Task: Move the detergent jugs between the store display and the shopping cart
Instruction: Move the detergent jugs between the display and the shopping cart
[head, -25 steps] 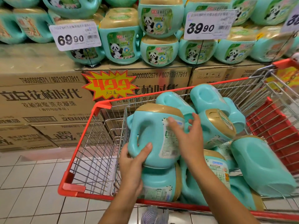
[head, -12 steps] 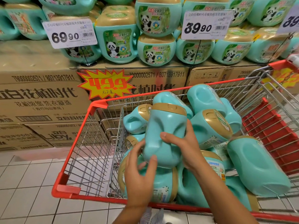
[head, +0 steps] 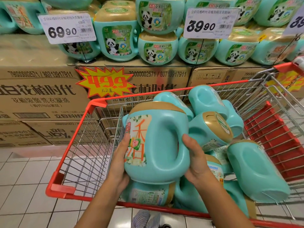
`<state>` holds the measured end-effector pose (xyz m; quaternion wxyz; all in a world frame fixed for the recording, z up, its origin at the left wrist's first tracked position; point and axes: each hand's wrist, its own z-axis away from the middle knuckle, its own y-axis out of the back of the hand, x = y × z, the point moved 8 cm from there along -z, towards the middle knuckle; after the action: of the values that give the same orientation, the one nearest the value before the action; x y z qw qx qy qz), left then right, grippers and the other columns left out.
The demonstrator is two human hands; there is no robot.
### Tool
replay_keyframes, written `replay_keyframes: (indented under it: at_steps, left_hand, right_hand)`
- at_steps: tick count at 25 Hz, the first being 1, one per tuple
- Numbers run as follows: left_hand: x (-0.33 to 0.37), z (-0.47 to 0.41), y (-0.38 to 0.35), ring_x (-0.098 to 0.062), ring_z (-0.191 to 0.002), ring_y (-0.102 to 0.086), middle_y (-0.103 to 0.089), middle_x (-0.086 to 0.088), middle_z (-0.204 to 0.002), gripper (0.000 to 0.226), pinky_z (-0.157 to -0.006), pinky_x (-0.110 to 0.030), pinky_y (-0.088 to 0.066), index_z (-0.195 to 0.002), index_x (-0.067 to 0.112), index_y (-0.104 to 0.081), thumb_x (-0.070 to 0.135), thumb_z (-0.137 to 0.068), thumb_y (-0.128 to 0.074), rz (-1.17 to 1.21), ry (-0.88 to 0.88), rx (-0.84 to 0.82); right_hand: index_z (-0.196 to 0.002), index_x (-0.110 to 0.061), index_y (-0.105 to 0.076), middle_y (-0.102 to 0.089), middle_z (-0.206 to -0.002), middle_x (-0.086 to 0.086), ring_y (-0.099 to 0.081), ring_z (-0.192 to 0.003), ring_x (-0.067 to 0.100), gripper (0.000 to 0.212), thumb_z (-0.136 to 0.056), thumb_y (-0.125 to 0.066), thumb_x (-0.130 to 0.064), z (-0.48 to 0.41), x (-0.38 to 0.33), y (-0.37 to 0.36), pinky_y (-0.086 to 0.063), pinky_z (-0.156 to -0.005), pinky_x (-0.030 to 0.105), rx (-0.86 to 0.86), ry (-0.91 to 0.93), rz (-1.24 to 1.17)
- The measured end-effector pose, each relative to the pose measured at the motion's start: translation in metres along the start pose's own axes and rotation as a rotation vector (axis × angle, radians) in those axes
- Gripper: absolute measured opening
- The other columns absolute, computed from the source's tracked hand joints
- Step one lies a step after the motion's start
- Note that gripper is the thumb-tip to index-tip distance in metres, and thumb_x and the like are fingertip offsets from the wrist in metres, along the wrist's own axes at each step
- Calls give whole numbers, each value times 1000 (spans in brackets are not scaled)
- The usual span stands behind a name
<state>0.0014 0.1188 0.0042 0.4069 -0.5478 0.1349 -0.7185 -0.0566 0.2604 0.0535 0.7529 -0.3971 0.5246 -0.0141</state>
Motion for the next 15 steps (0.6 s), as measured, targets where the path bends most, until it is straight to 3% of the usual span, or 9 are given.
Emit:
replay_keyframes:
  at_steps: [3, 6, 8, 10, 15]
  left_hand:
    - [6, 17, 5, -25, -99, -72, -72, -11, -115, 65, -73, -37, -60, -124, 14, -66, 50, -71, -73, 61, -74, 91]
    - [32, 37, 28, -27, -102, -70, -70, -13, -119, 66, -74, -39, -61, -131, 14, -57, 45, -73, -69, 7, -221, 250]
    - [54, 52, 45, -29, -99, -71, -71, -13, -117, 67, -72, -40, -61, -132, 16, -54, 42, -72, -70, -38, -305, 315]
    - [75, 74, 72, -27, -92, -73, -72, -12, -112, 68, -66, -38, -61, -130, 16, -55, 43, -70, -73, -63, -361, 377]
    - [141, 112, 155, -23, -86, -75, -74, -7, -107, 78, -59, -31, -59, -126, 20, -55, 39, -58, -88, -96, -467, 469]
  right_hand:
    - [-108, -24, -74, -71, -114, 6, -68, -105, 20, 57, -61, -84, -53, -8, -4, -5, -57, -81, 32, 82, -16, 105]
    - [-112, -25, -70, -70, -116, 3, -66, -109, 22, 33, -87, -64, -46, -23, -2, -21, -53, -93, 37, 159, 26, 310]
    - [-97, -20, -71, -71, -96, 4, -64, -88, 24, 26, -94, -55, -39, -30, 16, -39, -51, -84, 39, 241, 23, 373]
    - [-78, -16, -67, -64, -76, 1, -54, -70, 16, 31, -98, -51, -34, -30, 40, -68, -45, -70, 36, 280, 29, 429]
    - [-66, -14, -54, -54, -60, -1, -47, -56, 14, 41, -101, -45, -33, -42, 102, -146, -39, -60, 30, 265, 50, 529]
